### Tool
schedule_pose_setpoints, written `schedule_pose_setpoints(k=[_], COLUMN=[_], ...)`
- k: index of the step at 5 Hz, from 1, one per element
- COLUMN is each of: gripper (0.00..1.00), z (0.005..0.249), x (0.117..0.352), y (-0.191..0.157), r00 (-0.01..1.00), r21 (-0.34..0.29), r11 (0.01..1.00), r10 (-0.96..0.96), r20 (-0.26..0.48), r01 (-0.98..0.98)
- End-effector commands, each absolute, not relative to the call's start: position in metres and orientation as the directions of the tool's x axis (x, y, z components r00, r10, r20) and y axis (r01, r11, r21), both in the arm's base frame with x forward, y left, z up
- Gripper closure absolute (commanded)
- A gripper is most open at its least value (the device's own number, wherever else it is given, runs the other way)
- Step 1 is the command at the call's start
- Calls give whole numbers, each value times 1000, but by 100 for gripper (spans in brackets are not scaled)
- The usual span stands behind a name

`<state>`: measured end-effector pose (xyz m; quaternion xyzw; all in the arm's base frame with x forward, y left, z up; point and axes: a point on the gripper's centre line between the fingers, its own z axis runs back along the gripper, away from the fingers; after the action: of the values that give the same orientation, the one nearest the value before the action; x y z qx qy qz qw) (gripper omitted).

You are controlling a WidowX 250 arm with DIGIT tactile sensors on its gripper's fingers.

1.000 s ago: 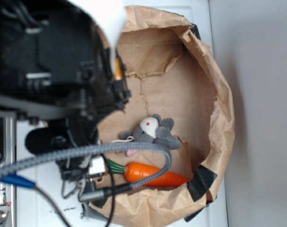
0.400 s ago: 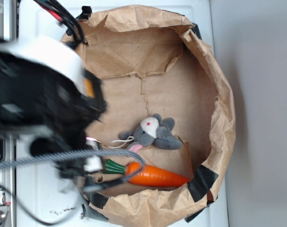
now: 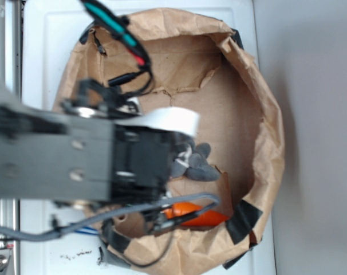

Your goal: Grab the gray animal.

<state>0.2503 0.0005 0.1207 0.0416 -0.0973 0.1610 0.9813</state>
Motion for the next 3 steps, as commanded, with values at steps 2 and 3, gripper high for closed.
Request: schedule_pose_setpoints(k=[2, 3], gripper=[0, 0], z=[71, 57], x=[309, 309], y=[0, -5], r00=[942, 950], r21=[54, 77], r11=[944, 951], r10=[317, 288], r20=[113, 120], r01=[-324, -298])
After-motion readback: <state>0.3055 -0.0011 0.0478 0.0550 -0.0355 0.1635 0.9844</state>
